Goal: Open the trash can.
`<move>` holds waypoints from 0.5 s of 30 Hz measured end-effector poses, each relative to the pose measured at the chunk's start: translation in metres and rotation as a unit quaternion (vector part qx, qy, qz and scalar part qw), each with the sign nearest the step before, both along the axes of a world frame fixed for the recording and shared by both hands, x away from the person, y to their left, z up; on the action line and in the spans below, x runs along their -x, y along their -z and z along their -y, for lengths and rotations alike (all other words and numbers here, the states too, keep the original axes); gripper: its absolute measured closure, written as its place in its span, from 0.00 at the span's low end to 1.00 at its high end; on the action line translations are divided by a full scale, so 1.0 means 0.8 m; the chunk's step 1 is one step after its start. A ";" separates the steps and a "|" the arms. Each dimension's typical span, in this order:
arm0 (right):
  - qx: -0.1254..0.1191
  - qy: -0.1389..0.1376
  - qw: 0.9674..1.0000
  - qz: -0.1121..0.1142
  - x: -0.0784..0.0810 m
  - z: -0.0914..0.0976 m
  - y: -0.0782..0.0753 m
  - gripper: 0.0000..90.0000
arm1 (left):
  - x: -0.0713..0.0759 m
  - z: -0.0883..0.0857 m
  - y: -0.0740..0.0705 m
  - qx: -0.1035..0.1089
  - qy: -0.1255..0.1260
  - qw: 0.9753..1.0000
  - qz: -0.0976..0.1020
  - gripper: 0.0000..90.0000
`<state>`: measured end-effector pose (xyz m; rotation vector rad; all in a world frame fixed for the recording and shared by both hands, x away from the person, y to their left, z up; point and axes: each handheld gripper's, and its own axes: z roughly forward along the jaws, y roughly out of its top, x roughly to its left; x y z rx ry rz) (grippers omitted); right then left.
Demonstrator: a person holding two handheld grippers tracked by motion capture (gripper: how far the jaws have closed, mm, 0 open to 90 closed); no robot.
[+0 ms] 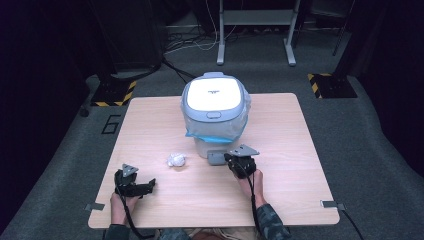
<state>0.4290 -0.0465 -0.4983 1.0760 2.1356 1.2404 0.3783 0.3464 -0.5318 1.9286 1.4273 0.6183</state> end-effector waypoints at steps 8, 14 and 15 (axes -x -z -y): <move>0.002 -0.007 1.000 0.012 -0.005 -0.008 0.014 1.00 | 0.000 0.000 0.000 0.000 0.000 1.000 0.000 0.07; 0.001 -0.011 1.000 0.012 -0.009 -0.015 0.019 1.00 | 0.000 0.000 0.000 0.000 0.000 1.000 0.000 0.07; 0.003 -0.011 1.000 0.013 -0.009 -0.016 0.021 1.00 | 0.000 0.000 0.000 0.000 0.000 1.000 0.000 0.07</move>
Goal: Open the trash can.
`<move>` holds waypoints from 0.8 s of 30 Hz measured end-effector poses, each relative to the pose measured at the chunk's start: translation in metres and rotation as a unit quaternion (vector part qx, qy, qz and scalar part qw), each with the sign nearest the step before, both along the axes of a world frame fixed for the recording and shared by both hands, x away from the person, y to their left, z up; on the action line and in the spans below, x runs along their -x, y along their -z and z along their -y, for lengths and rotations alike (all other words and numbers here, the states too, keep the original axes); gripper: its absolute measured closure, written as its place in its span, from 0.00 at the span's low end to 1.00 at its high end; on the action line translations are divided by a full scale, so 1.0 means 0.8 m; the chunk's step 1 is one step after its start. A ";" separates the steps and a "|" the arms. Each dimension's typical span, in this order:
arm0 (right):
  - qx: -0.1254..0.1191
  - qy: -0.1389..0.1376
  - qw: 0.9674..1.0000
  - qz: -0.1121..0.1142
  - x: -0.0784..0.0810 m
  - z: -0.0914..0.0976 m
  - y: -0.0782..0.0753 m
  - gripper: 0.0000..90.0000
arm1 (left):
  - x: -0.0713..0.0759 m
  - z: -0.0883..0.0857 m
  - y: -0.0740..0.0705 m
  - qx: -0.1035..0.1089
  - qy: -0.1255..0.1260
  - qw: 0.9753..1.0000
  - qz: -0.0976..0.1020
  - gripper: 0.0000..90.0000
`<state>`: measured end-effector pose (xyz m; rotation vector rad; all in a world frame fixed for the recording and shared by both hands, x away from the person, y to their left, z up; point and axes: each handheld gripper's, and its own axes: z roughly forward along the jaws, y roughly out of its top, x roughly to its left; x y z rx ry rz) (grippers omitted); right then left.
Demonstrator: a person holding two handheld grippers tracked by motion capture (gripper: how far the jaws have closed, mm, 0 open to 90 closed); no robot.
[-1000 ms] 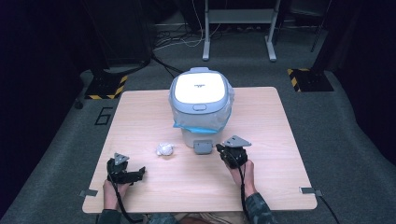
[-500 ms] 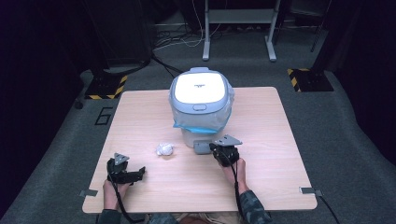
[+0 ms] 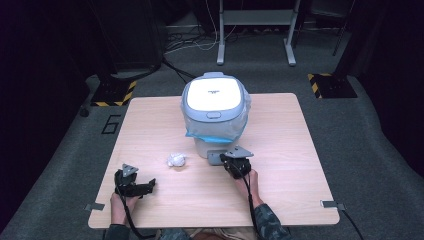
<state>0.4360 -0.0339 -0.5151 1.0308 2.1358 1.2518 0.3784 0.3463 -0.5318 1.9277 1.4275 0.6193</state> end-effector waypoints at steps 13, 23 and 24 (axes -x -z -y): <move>0.009 0.002 1.000 -0.003 0.002 -0.002 0.009 1.00 | 0.000 0.000 0.000 -0.001 0.000 1.000 -0.001 0.07; 0.066 -0.004 0.998 -0.007 0.002 -0.015 0.011 1.00 | 0.000 0.000 0.000 -0.003 -0.002 1.000 -0.002 0.07; 0.064 -0.004 0.998 -0.008 0.002 -0.015 0.011 1.00 | 0.000 0.000 0.000 -0.003 -0.002 1.000 -0.002 0.07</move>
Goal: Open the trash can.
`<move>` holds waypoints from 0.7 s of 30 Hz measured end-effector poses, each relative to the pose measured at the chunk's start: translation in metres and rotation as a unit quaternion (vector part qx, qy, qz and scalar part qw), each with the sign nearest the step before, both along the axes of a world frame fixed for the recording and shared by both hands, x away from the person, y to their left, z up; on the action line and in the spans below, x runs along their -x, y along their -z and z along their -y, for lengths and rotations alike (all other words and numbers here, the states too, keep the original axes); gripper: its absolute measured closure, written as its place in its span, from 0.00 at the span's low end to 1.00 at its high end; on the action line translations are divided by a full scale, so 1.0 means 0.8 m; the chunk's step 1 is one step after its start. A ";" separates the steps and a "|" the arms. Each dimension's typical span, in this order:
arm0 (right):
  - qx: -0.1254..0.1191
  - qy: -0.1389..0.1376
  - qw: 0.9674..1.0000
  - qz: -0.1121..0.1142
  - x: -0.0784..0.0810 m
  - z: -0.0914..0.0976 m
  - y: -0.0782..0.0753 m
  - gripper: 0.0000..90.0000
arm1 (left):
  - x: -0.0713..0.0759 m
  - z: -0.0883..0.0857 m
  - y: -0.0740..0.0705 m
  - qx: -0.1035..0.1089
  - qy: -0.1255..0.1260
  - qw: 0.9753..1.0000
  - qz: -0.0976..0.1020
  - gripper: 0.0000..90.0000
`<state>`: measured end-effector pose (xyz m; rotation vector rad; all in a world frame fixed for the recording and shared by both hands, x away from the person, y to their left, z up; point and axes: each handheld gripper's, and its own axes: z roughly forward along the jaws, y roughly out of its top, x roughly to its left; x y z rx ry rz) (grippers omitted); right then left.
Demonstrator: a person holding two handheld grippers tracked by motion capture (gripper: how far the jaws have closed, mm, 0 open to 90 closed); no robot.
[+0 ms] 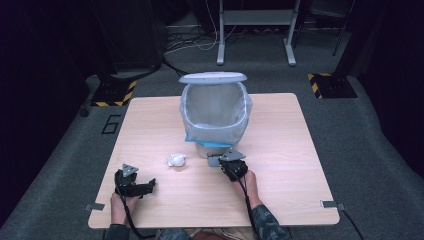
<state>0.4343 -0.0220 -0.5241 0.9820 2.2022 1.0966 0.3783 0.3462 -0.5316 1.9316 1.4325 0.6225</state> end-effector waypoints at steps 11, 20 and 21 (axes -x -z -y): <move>0.001 0.006 1.000 -0.007 -0.005 0.000 0.000 1.00 | 0.000 0.000 0.000 0.002 -0.001 1.000 0.000 0.07; -0.001 0.006 1.000 -0.008 -0.005 0.000 0.000 1.00 | -0.001 -0.001 0.000 0.001 -0.002 1.000 0.000 0.07; -0.002 0.006 1.000 -0.008 -0.005 0.000 0.000 1.00 | -0.001 -0.001 -0.001 0.003 -0.003 1.000 0.000 0.07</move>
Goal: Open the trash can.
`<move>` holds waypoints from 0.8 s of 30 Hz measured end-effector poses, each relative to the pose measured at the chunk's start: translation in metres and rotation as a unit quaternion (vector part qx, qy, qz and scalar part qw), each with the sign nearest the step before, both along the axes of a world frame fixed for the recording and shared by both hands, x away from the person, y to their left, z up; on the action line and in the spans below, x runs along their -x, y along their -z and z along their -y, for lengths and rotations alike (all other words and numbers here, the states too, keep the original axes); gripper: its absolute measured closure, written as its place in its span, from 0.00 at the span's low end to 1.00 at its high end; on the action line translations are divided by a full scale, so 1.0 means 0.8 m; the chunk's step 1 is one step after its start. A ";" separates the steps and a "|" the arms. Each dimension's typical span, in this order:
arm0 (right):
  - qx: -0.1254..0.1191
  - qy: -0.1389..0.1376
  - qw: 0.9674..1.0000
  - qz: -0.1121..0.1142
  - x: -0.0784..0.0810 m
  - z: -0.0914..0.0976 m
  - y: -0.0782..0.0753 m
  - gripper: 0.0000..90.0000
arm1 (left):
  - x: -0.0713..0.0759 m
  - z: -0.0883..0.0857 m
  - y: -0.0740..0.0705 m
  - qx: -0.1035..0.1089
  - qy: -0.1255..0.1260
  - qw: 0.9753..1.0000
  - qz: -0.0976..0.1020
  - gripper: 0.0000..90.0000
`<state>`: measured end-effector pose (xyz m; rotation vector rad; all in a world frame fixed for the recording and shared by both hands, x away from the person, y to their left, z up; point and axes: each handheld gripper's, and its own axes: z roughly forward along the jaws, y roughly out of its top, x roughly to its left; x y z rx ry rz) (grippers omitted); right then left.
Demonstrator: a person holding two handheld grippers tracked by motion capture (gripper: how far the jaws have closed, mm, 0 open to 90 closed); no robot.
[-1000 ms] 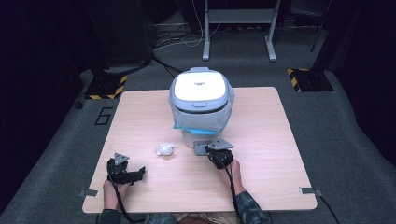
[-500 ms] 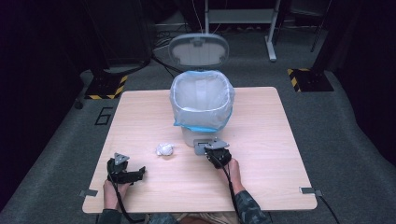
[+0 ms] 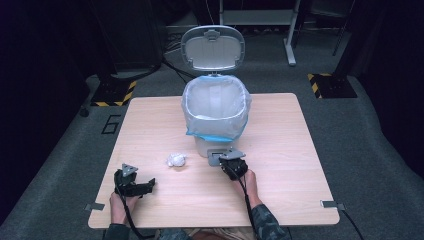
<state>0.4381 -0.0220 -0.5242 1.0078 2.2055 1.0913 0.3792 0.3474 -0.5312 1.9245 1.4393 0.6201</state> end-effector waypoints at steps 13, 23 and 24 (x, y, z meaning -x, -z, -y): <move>-0.002 0.000 1.000 0.000 0.000 0.001 0.000 1.00 | -0.003 0.004 -0.016 0.005 0.017 1.000 0.008 0.08; -0.004 0.000 1.000 -0.002 -0.001 0.001 0.000 1.00 | -0.009 0.016 -0.032 -0.001 0.043 0.999 0.013 0.09; -0.005 0.000 1.000 -0.002 -0.001 0.001 0.000 1.00 | -0.009 0.017 -0.034 0.000 0.046 0.999 0.012 0.09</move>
